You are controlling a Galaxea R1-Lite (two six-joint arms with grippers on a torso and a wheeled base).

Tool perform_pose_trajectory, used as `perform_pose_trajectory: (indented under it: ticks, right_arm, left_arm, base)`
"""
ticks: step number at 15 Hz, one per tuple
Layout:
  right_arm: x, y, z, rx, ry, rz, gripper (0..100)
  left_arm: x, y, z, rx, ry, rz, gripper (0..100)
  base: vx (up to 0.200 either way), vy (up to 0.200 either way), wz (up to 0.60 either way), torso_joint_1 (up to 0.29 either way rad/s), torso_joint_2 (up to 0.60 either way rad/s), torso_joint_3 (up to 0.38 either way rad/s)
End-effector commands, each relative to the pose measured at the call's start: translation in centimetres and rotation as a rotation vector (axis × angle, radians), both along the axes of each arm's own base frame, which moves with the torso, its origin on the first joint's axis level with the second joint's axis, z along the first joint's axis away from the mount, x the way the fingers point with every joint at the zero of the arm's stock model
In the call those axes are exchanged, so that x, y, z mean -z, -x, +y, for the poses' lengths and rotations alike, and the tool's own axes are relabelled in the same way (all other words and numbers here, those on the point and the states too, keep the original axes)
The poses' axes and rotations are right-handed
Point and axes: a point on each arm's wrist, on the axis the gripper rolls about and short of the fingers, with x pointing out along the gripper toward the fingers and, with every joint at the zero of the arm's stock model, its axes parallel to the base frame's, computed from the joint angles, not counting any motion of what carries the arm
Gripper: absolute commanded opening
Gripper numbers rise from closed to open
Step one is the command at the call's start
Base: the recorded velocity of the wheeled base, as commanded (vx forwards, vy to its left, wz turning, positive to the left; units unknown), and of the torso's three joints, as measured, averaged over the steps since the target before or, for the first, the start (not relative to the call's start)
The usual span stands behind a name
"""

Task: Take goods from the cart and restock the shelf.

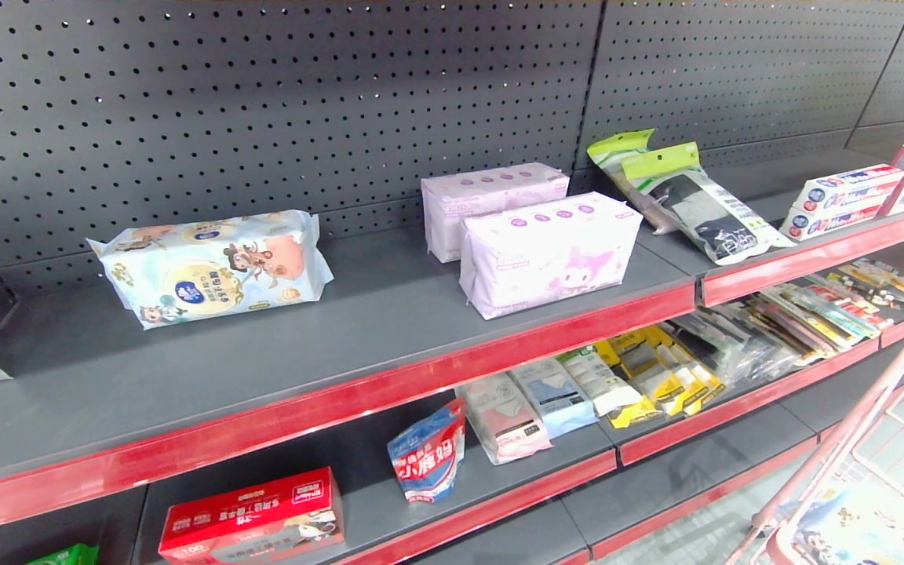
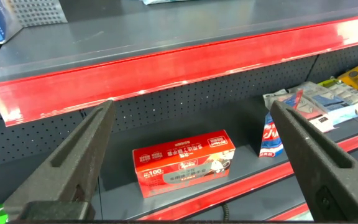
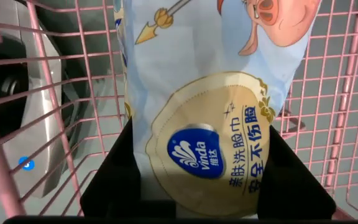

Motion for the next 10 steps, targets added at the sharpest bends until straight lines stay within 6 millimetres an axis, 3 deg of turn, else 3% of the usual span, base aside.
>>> perform_pose_trajectory:
  ticks: [1, 10]
  right_arm:
    - [-2.4, 0.6, 0.9, 0.006, 0.076, -0.038, 0]
    - [-6.0, 4.0, 6.4, -0.021, 0.172, -0.147, 0]
  left_arm:
    - [0.0, 0.0, 0.0, 0.000, 0.000, 0.000, 100]
    - [0.0, 0.0, 0.0, 0.000, 0.000, 0.000, 100]
  base:
    - [0.000, 0.000, 0.00, 0.000, 0.00, 0.000]
    - [0.000, 0.000, 0.00, 0.000, 0.00, 0.000]
